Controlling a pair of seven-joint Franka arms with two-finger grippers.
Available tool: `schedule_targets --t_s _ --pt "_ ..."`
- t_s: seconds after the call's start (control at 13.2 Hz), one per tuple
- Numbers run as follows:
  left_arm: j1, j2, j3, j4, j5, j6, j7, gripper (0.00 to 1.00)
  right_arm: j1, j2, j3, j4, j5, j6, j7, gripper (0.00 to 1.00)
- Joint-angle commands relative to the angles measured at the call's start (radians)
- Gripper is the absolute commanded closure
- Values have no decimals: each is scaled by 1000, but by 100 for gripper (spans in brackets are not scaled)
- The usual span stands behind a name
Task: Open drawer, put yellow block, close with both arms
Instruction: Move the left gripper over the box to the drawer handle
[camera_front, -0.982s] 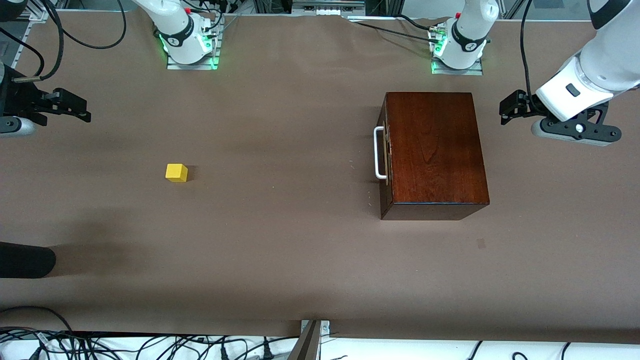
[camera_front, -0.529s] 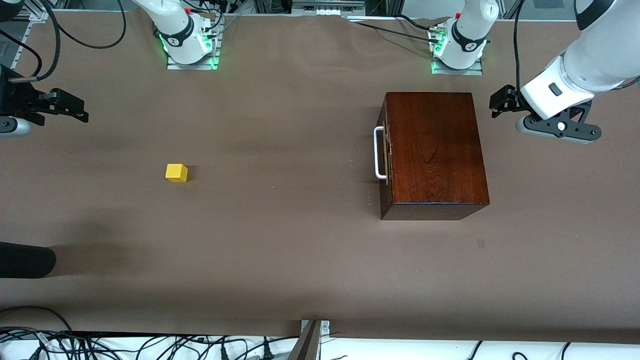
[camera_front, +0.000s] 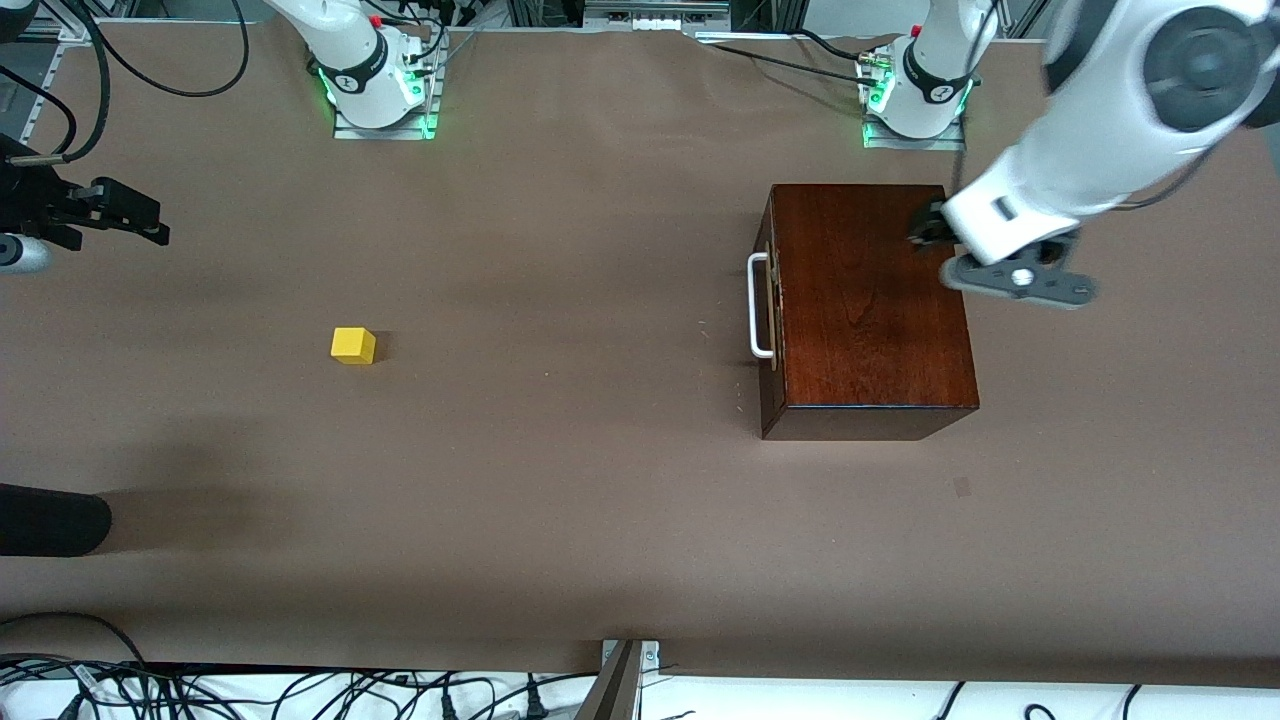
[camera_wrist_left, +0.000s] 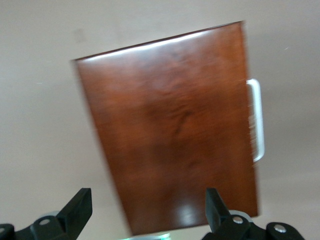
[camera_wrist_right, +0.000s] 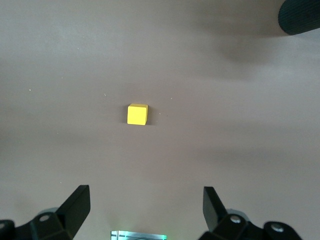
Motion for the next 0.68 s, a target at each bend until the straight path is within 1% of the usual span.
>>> schedule_targets --t_s 0.0,0.08,0.23,0.38,0.45,0.53,0.6 --pt "-112 106 -24 42 6 61 -244 0 -4 0 -1 3 11 -3 -5 0" --pt "-154 138 -24 42 7 110 -327 0 -4 0 -1 3 11 -3 -5 0" --pt "-229 183 -24 36 56 182 -407 0 -4 0 -1 3 11 -3 -5 0" --pt "-304 233 -24 34 102 210 -446 0 -4 0 -1 3 11 -3 -5 0" --pt "-336 256 -24 33 150 221 -464 0 -4 0 -1 3 11 -3 -5 0" --pt "-360 276 -24 33 200 227 -466 0 -4 0 -1 5 7 1 -5 0" --pt "-367 292 -24 33 214 236 -470 0 -3 0 -1 6 4 6 -5 0"
